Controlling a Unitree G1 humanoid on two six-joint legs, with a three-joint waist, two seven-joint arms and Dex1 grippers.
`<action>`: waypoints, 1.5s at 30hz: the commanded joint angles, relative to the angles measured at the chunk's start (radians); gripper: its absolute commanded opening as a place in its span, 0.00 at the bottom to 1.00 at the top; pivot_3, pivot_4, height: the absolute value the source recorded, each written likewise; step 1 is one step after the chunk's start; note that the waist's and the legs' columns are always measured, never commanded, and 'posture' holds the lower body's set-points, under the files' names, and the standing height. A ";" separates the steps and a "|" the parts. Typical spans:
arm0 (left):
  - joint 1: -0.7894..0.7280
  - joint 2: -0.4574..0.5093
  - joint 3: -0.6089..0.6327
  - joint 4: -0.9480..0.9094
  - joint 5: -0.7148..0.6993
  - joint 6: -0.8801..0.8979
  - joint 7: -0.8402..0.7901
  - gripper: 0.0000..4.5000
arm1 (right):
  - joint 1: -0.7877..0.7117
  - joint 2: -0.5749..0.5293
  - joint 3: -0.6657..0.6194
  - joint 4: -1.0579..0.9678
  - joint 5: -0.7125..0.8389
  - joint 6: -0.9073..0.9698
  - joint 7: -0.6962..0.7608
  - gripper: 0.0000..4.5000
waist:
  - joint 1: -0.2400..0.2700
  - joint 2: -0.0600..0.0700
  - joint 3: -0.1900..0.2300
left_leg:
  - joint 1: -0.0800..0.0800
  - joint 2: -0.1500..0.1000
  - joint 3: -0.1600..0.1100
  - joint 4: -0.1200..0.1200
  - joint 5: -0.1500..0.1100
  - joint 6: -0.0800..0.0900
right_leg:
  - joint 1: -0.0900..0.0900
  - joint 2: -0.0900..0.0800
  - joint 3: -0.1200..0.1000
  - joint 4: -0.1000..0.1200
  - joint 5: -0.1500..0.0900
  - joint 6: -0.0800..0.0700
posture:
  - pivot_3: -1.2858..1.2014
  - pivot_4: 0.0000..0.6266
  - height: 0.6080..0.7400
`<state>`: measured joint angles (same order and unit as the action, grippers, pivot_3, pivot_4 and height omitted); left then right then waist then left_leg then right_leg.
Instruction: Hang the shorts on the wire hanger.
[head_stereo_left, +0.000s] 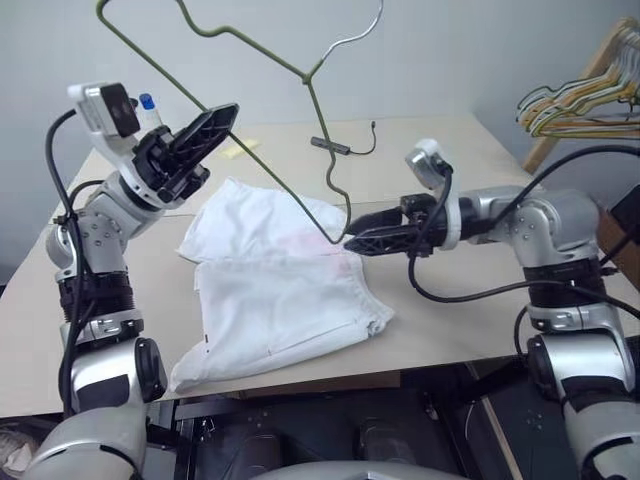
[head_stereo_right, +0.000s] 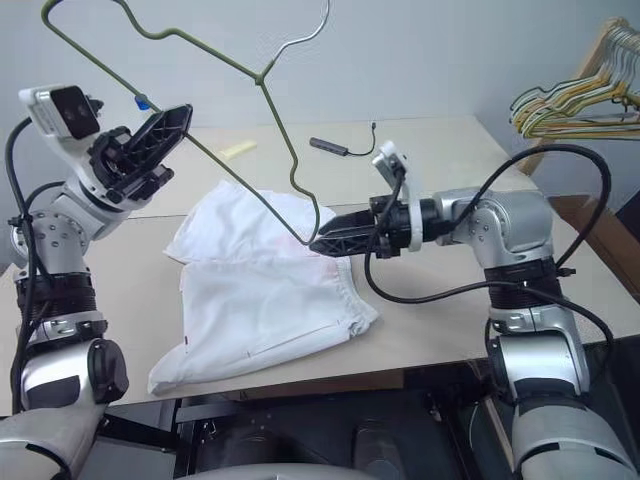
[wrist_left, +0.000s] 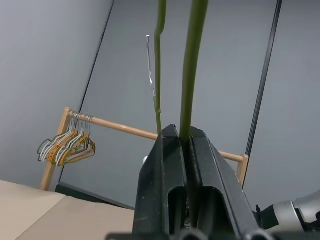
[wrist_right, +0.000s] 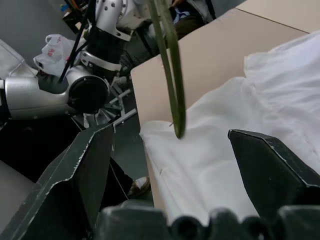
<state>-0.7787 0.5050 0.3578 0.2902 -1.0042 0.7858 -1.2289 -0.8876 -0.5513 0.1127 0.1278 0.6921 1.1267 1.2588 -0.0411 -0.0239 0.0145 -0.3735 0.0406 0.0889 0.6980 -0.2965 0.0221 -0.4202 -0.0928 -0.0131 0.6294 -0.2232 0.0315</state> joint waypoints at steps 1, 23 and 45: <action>-0.031 -0.003 0.002 -0.013 -0.002 -0.020 -0.007 0.00 | -0.032 0.005 -0.008 -0.004 0.015 0.004 -0.007 0.95 | 0.001 0.000 0.000 | 0.000 0.000 0.000 0.000 0.000 0.000 | 0.000 0.000 0.000 0.000 0.000 0.000 | 0.52 0.00 1.00; -0.025 -0.031 -0.004 0.005 0.018 -0.026 -0.007 0.00 | -0.070 0.050 -0.001 0.035 0.019 0.004 -0.044 0.35 | -0.004 0.000 0.000 | 0.000 0.000 0.000 0.000 0.000 0.000 | -0.001 0.000 0.000 0.000 0.000 0.000 | 0.51 0.00 1.00; 0.024 -0.053 -0.063 -0.020 0.129 -0.113 0.041 0.76 | -0.071 0.064 -0.016 0.042 0.023 -0.015 -0.046 0.00 | -0.003 0.000 0.000 | 0.000 0.000 0.000 0.000 0.000 0.000 | -0.001 0.000 0.000 0.000 0.000 0.000 | 0.52 0.00 1.00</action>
<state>-0.7398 0.4367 0.3020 0.2917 -0.8935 0.6800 -1.1972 -0.9287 -0.4885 0.1405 0.1788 0.6904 1.1263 1.2098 -0.0444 -0.0239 0.0145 -0.3738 0.0409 0.0891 0.6979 -0.2966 0.0223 -0.4208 -0.0926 -0.0131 0.6297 -0.2232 0.0315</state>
